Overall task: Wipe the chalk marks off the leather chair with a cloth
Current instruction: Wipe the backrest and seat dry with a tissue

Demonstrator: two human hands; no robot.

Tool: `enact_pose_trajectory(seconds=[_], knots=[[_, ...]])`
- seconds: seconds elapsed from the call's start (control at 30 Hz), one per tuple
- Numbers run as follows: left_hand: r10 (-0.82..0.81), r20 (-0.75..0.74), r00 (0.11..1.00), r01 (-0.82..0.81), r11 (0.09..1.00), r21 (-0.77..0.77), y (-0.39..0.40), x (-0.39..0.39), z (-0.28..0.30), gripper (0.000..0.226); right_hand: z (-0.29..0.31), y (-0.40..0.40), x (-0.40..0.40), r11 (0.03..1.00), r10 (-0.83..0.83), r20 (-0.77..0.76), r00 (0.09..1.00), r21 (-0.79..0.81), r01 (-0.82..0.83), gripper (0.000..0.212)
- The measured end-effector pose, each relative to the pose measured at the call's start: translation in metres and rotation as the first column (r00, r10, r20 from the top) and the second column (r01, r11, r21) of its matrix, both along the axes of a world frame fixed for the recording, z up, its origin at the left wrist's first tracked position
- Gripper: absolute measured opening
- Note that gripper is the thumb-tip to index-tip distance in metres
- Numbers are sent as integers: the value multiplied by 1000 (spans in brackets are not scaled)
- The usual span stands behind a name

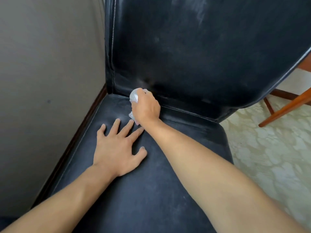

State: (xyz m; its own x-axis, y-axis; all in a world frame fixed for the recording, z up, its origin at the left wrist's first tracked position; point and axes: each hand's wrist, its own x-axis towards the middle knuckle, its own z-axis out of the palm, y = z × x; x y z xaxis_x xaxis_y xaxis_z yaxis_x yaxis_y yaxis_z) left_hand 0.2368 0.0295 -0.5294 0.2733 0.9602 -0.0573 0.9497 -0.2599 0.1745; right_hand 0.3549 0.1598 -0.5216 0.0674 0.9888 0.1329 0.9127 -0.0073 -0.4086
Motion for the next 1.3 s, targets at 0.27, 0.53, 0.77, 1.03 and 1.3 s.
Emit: enact_pose_trajectory(seconds=[0.27, 0.53, 0.77, 1.03, 1.3], knots=[[-61, 5, 998, 60, 996, 66, 12, -25, -9, 67, 18, -15, 115, 989, 9, 200, 980, -149, 21, 30], [127, -13, 992, -127, 992, -7, 18, -22, -9, 77, 11, -36, 163, 959, -222, 440, 870, -65, 277, 10], [106, -53, 993, -107, 994, -2, 14, -15, -13, 80, 15, -22, 91, 937, -346, 17, 938, -51, 346, 13], [57, -2, 998, -57, 998, -1, 13, -23, -12, 89, 15, 36, -134, 986, 111, -32, 993, -126, -114, 28], [84, 73, 994, -87, 996, 33, 21, -18, -17, 75, 7, 32, -37, 999, -28, 249, 968, 35, 19, 25]])
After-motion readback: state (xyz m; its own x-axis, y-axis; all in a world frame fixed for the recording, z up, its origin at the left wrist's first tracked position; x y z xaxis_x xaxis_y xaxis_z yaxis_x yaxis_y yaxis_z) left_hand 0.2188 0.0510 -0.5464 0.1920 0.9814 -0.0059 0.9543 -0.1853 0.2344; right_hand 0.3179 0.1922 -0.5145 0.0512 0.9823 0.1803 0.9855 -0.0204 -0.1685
